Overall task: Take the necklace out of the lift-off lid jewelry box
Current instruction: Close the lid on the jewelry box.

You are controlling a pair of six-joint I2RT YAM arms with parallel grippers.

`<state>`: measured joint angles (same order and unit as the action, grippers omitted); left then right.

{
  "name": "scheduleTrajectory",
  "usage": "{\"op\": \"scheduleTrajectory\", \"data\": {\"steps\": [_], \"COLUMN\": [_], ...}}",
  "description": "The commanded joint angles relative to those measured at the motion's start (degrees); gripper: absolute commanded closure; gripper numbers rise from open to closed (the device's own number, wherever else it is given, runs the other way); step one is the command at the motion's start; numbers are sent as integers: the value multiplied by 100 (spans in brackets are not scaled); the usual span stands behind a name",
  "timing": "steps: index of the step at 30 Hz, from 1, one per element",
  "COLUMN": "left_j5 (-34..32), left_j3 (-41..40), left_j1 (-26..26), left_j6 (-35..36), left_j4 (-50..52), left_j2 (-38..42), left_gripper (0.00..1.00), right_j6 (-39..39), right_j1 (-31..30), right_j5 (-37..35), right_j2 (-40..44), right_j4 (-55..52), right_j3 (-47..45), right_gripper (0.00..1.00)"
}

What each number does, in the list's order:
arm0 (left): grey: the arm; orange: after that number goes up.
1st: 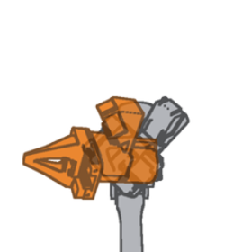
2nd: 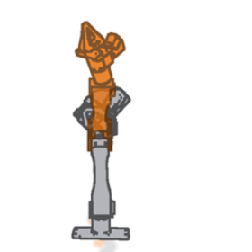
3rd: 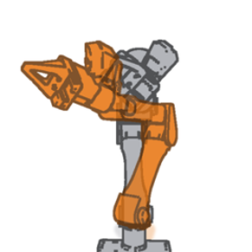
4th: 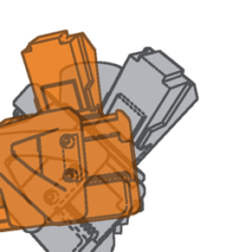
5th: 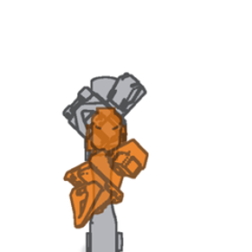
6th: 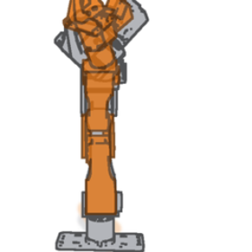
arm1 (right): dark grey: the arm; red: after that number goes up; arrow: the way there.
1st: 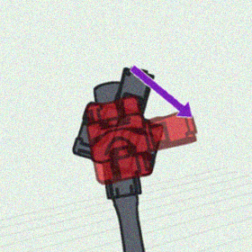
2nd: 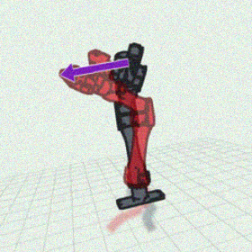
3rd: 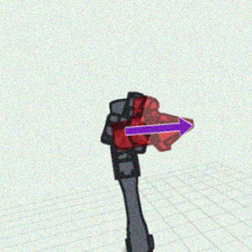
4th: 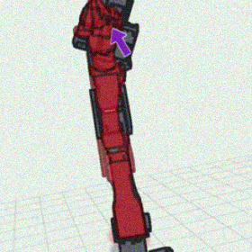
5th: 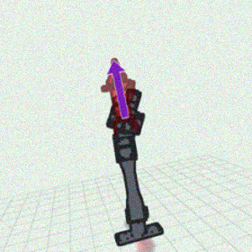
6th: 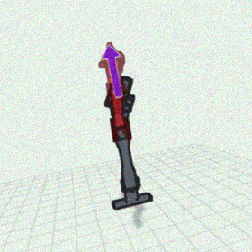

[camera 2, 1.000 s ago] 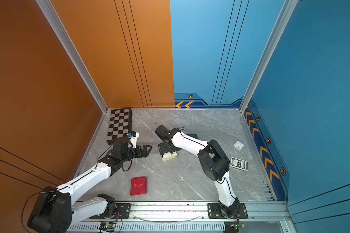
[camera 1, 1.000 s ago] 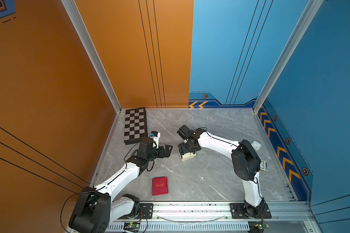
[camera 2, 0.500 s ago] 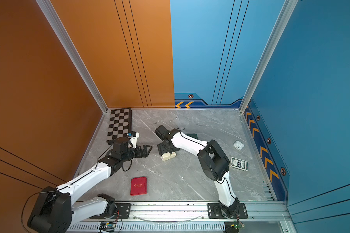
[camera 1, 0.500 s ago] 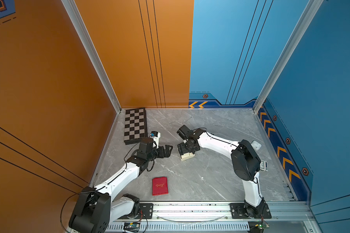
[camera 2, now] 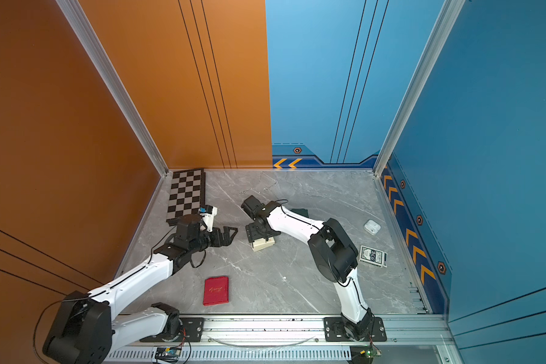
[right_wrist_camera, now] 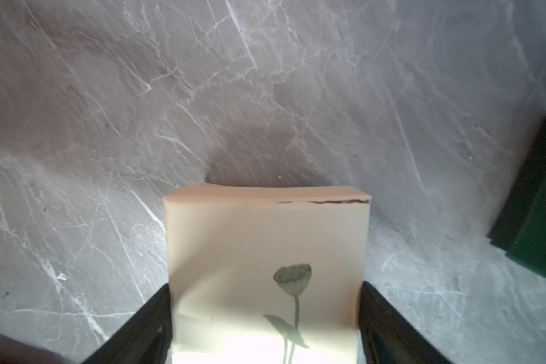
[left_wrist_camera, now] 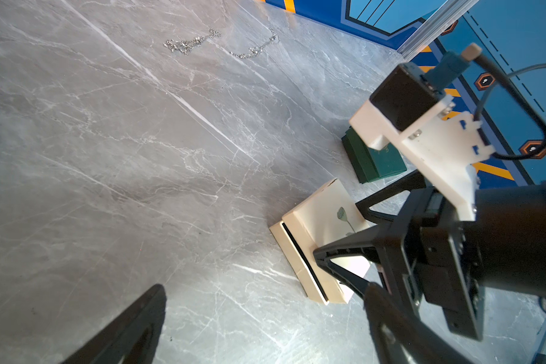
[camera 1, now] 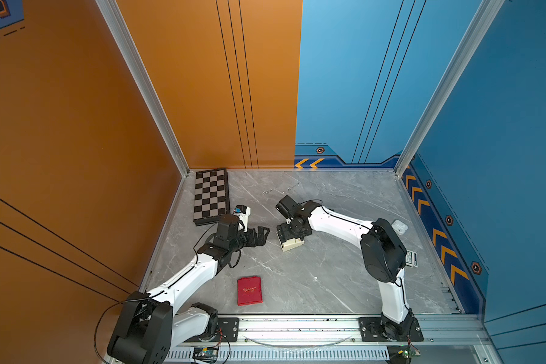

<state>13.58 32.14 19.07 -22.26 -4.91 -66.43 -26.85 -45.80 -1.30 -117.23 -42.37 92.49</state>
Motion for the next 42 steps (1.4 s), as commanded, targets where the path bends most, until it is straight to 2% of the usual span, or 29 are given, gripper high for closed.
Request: {"op": "scheduleTrajectory", "data": {"steps": [1, 11, 25, 42], "left_j5": [101, 108, 93, 106], "left_j3": [-2, -4, -15, -15], "left_j1": [-62, -62, -73, -87], "left_j6": [41, 38, 47, 72], "left_j4": [44, 44, 54, 65], "left_j2": [-21, -9, -5, -35], "left_gripper": [1, 1, 1, 1], "right_j6": [71, 73, 208, 253], "right_j1": [-34, -113, -140, -128], "right_j5": [-189, -453, -235, -438], "right_j2": [226, 433, 35, -125], "right_j4": [-15, -52, -212, -376], "right_j3": [-5, -3, 259, 351], "right_gripper": [15, 16, 16, 16]}}
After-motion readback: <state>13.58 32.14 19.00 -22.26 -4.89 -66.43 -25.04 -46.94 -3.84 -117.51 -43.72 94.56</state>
